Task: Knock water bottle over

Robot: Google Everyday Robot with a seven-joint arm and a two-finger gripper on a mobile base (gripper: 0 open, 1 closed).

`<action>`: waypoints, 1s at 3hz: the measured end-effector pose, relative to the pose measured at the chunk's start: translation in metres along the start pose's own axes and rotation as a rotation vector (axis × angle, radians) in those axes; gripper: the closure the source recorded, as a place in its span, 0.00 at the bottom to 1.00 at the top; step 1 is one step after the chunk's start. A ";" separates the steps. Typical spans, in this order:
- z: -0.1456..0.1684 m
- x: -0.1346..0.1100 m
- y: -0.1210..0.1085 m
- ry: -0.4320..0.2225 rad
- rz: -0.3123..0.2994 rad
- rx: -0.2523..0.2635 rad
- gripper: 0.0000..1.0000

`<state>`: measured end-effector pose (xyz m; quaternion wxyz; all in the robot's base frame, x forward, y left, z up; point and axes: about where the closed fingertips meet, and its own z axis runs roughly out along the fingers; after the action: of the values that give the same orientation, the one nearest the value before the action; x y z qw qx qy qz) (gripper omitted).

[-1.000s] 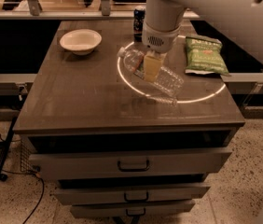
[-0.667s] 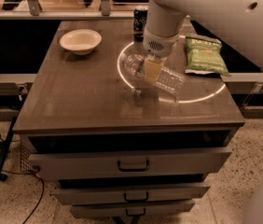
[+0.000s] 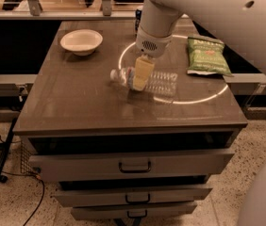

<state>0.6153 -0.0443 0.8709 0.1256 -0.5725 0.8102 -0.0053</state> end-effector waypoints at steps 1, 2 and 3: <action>-0.003 -0.011 0.006 -0.031 -0.025 -0.012 0.00; -0.006 -0.010 0.010 -0.052 -0.020 -0.014 0.00; -0.004 -0.006 0.015 -0.064 -0.008 -0.019 0.00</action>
Offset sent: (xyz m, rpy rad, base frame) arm -0.0137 0.0079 0.0090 0.0787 -0.0146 0.0199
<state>0.6026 -0.0342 0.8733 0.1459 -0.5767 0.8036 0.0201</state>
